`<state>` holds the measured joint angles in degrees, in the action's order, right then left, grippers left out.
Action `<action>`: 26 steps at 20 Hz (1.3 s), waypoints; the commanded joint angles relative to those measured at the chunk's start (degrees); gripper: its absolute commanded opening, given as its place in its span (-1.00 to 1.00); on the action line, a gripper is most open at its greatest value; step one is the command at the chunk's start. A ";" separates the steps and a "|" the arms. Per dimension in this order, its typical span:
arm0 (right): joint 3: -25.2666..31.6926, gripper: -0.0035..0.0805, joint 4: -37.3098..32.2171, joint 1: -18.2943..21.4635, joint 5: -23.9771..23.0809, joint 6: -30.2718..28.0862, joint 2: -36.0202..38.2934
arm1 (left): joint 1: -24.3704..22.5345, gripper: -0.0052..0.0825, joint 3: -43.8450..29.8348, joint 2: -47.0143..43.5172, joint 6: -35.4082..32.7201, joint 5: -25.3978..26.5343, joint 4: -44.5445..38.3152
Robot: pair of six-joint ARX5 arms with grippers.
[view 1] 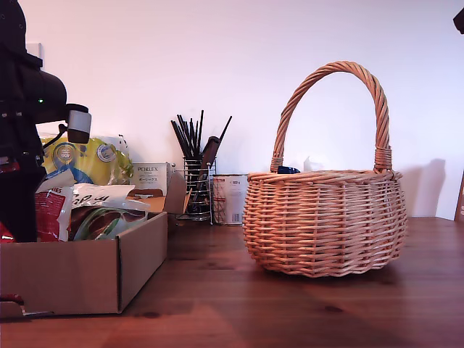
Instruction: Move the bags of Easter eggs from the cardboard box on the left into the woven basket on the right side.
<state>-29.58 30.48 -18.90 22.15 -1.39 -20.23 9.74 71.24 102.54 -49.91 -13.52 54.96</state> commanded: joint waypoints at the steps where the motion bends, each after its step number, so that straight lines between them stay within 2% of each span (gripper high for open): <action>1: -0.87 -0.95 -0.46 -0.20 0.20 -0.11 -0.24 | 0.02 -0.36 -0.22 1.38 0.46 -0.52 0.44; 2: -0.87 -0.95 -0.44 -0.20 0.20 -0.11 -0.24 | 0.04 -0.52 0.02 1.36 0.46 -0.55 0.52; 4: -0.85 -0.95 -0.44 -0.20 0.20 -0.11 -0.24 | 0.20 -0.67 1.22 1.36 0.83 -0.55 1.01; 7: -0.85 -0.95 -0.35 -0.20 0.20 -0.11 -0.24 | 0.20 -0.68 5.57 1.27 3.50 -0.55 3.43; 10: -0.85 -0.95 -0.28 -0.22 0.20 -0.11 -0.24 | 0.20 -0.68 13.00 1.27 7.08 -0.66 8.52; 12: -0.85 -0.95 -0.07 -0.20 0.20 -0.11 -0.24 | 0.20 -0.68 18.34 1.27 11.37 -2.71 11.21; 13: -0.87 -0.95 0.02 -0.20 0.20 -0.11 -0.24 | 0.48 -0.68 20.63 1.27 15.34 -7.32 11.54; 14: -0.85 -0.95 0.04 -0.20 0.20 -0.11 -0.24 | 1.07 -0.68 22.75 1.27 15.34 -12.48 11.15; 16: -0.87 -0.95 0.09 -0.20 0.20 -0.11 -0.24 | 2.93 -0.68 25.35 1.27 23.50 -22.01 9.18; 18: -0.85 -0.95 0.07 -0.22 0.20 -0.11 -0.24 | 6.64 -0.68 25.51 1.27 27.58 -27.12 3.45; 21: -0.85 -0.95 0.07 -0.20 0.20 -0.11 -0.24 | 14.08 -0.68 25.51 1.73 37.09 -26.56 -6.25; 22: -0.87 -0.95 0.09 -0.20 0.20 -0.11 -0.24 | 16.50 -0.68 25.51 1.75 38.40 -24.83 -10.27; 23: -0.85 -0.95 0.20 -0.20 0.20 -0.11 -0.24 | 18.78 -0.67 25.51 2.05 43.36 -22.27 -14.21; 25: -0.87 -0.95 0.28 -0.20 0.20 -0.13 -0.24 | 22.03 -0.67 25.51 3.21 48.06 -16.41 -19.54; 26: -0.85 -0.95 0.26 -0.20 0.20 -0.11 -0.24 | 23.12 -0.67 25.51 4.24 52.63 -14.95 -21.20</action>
<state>-29.58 30.96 -18.90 22.15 -1.39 -20.23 33.93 97.19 103.79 -0.67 -29.65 34.98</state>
